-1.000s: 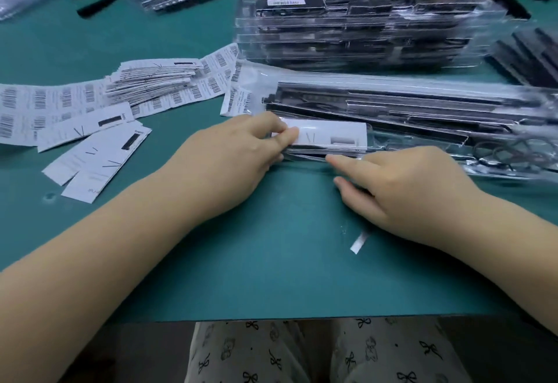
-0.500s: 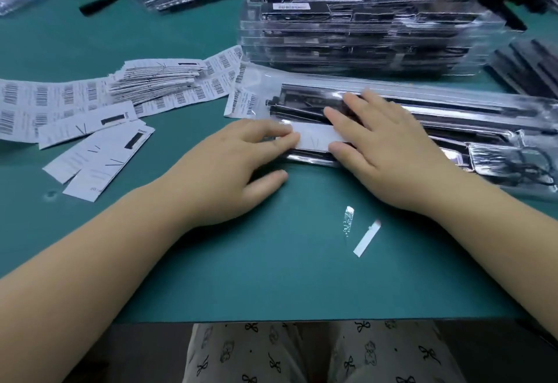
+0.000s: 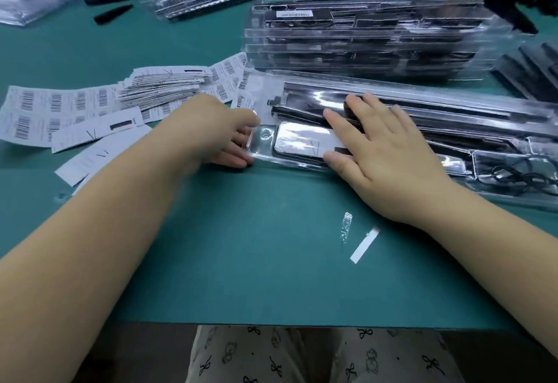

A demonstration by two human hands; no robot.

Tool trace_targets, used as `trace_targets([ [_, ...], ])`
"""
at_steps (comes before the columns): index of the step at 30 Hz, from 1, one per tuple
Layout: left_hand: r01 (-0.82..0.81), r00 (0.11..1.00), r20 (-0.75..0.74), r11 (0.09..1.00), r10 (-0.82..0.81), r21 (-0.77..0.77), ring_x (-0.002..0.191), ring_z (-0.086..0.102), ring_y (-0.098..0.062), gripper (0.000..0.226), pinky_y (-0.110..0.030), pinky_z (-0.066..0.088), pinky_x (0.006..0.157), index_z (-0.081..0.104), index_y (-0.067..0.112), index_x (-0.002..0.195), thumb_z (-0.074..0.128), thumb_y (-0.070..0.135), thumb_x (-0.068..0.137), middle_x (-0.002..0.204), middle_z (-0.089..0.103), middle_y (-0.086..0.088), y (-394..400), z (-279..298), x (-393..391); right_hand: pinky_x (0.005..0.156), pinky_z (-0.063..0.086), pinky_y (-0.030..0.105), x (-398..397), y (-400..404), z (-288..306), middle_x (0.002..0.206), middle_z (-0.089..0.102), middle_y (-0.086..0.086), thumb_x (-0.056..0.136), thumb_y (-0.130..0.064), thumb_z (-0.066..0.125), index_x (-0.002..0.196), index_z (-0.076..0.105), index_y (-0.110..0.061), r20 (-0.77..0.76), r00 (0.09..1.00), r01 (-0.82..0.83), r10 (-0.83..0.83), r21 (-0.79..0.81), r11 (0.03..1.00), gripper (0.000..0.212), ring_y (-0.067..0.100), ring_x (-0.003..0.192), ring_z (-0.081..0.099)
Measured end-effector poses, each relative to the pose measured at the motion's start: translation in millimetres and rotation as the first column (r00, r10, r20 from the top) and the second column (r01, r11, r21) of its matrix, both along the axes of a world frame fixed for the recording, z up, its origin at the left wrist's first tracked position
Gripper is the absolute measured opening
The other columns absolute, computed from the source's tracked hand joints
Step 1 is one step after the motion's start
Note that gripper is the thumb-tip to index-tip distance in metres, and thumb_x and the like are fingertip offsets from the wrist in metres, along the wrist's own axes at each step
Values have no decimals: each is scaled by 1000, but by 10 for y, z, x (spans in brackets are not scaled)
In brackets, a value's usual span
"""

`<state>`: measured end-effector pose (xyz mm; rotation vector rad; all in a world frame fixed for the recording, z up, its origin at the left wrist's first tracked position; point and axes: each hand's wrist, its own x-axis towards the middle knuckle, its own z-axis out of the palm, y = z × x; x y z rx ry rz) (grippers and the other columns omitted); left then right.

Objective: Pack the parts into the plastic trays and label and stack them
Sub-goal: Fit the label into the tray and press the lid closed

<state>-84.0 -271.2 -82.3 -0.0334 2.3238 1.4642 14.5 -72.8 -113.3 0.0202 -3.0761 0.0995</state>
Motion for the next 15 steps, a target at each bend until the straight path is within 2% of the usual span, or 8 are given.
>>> trace_targets([
  [2, 4, 994, 109, 994, -16, 110, 39, 56, -12, 21, -30, 59, 53, 57, 3, 78, 67, 20, 86, 49, 55, -1, -11, -6, -20, 115, -11, 36, 16, -14, 14, 160, -4, 1, 83, -66, -5, 151, 4, -35, -19, 1000, 5, -5, -11, 1000, 76, 15, 145, -11],
  [4, -25, 984, 176, 977, -13, 214, 52, 49, -10, 16, -27, 57, 50, 59, 6, 79, 69, 18, 83, 66, 55, -5, -28, -30, -23, 115, -11, 35, 27, -22, 20, 160, -3, 2, 90, -64, -1, 151, 6, -34, -35, 999, 13, -13, -14, 1000, 68, 15, 146, -11],
  [6, -64, 978, 208, 959, 6, 274, 52, 55, -9, 11, -21, 53, 46, 61, 4, 81, 69, 12, 81, 72, 64, -7, -36, -42, -12, 115, -11, 35, 28, -26, 20, 160, -2, 1, 87, -61, 4, 151, 7, -34, -39, 999, 18, -19, -17, 1000, 70, 15, 146, -9],
  [7, -71, 976, 218, 954, 6, 291, 47, 58, -8, 10, -20, 52, 45, 62, 2, 83, 68, 9, 81, 68, 68, -7, -36, -38, 0, 115, -10, 35, 30, -30, 21, 160, -1, 1, 86, -61, 5, 151, 6, -34, -39, 999, 16, -17, -17, 1000, 70, 15, 146, -9],
  [9, -73, 976, 220, 949, 4, 306, 48, 63, -9, 9, -18, 51, 44, 63, 1, 85, 68, 6, 79, 64, 70, -6, -32, -29, 20, 115, -10, 33, 45, -40, 30, 160, -1, 1, 86, -62, 4, 151, 7, -34, -45, 999, 11, -12, -23, 1000, 71, 15, 146, -8],
  [12, -72, 981, 195, 946, 10, 315, 54, 67, -9, 3, -17, 50, 45, 69, 5, 74, 70, 2, 75, 67, 72, -4, -25, -11, 60, 114, -11, 31, 77, -49, 55, 160, 2, 1, 83, -65, 0, 151, 10, -34, -80, 997, 9, -12, -35, 999, 75, 16, 146, -6],
  [15, -74, 985, 169, 944, 19, 323, 53, 68, -12, 22, -16, 49, 45, 72, 9, 55, 70, -2, 74, 71, 73, -3, -31, -30, 79, 113, -12, 29, 94, -60, 69, 160, 2, 0, 86, -64, 6, 151, 10, -34, -76, 997, 8, -11, -43, 999, 71, 15, 146, -6],
])
